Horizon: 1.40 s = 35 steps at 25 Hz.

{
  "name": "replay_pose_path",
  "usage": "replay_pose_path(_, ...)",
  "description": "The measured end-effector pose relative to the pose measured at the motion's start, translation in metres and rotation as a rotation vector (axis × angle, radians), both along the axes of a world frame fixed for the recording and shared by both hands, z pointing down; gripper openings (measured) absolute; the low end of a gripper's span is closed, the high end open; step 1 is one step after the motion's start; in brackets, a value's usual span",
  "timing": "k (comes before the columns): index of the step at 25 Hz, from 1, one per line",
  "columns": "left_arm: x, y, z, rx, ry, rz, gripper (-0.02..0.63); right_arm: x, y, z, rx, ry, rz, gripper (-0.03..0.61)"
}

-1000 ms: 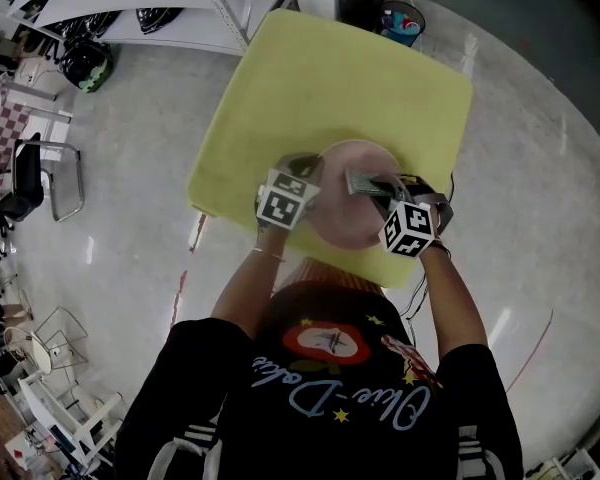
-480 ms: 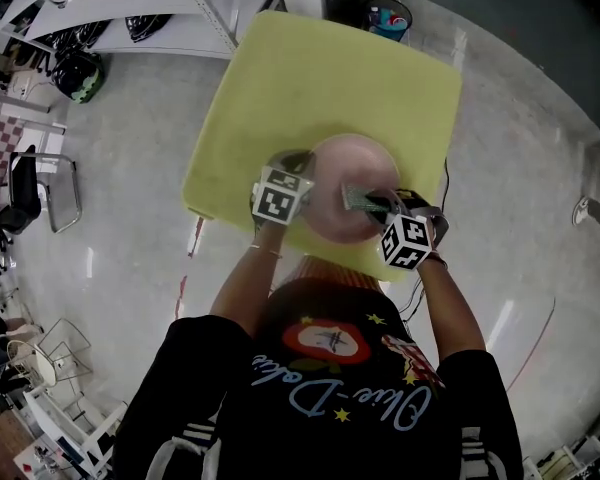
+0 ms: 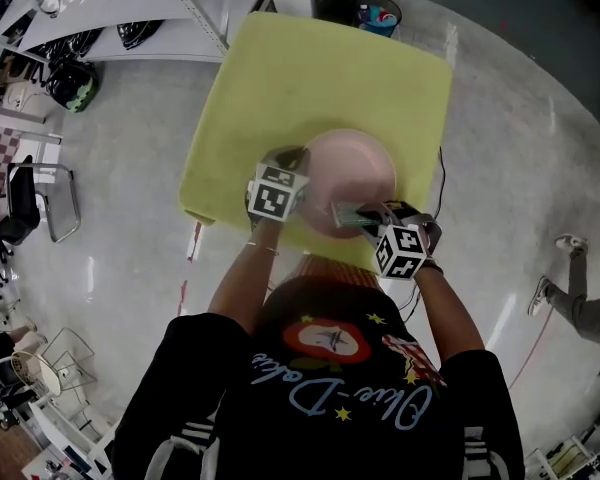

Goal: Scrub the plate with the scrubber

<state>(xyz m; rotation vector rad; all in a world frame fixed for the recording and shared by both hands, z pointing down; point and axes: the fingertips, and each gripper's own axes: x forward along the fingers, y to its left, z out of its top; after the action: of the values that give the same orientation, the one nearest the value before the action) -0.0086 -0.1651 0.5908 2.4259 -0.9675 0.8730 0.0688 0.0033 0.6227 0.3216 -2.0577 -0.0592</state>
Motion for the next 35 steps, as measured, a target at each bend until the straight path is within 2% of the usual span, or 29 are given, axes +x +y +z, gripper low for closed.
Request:
replay_pose_path(7, -0.002, 0.004, -0.001, 0.020, 0.013, 0.017, 0.009, -0.005, 0.004, -0.004, -0.007, -0.014, -0.014, 0.063)
replay_pose_path(11, 0.001, 0.003, -0.002, 0.028, 0.013, 0.023, 0.009, 0.004, -0.022, -0.023, 0.063, -0.055, 0.038, 0.063)
replay_pose_path(17, 0.003, 0.004, -0.004, 0.029, 0.016, 0.028, 0.009, 0.018, -0.081, -0.044, 0.188, -0.046, 0.121, 0.063)
replay_pose_path(22, 0.006, 0.002, -0.005, 0.030, 0.014, 0.029, 0.009, 0.018, -0.123, -0.050, 0.234, -0.079, 0.212, 0.063)
replay_pose_path(27, 0.005, -0.002, -0.008, 0.046, 0.009, 0.049, 0.009, 0.016, -0.138, -0.041, 0.231, -0.057, 0.242, 0.063)
replay_pose_path(35, 0.005, -0.004, -0.011, 0.060, -0.007, 0.063, 0.009, 0.023, -0.120, -0.023, 0.166, -0.025, 0.243, 0.063)
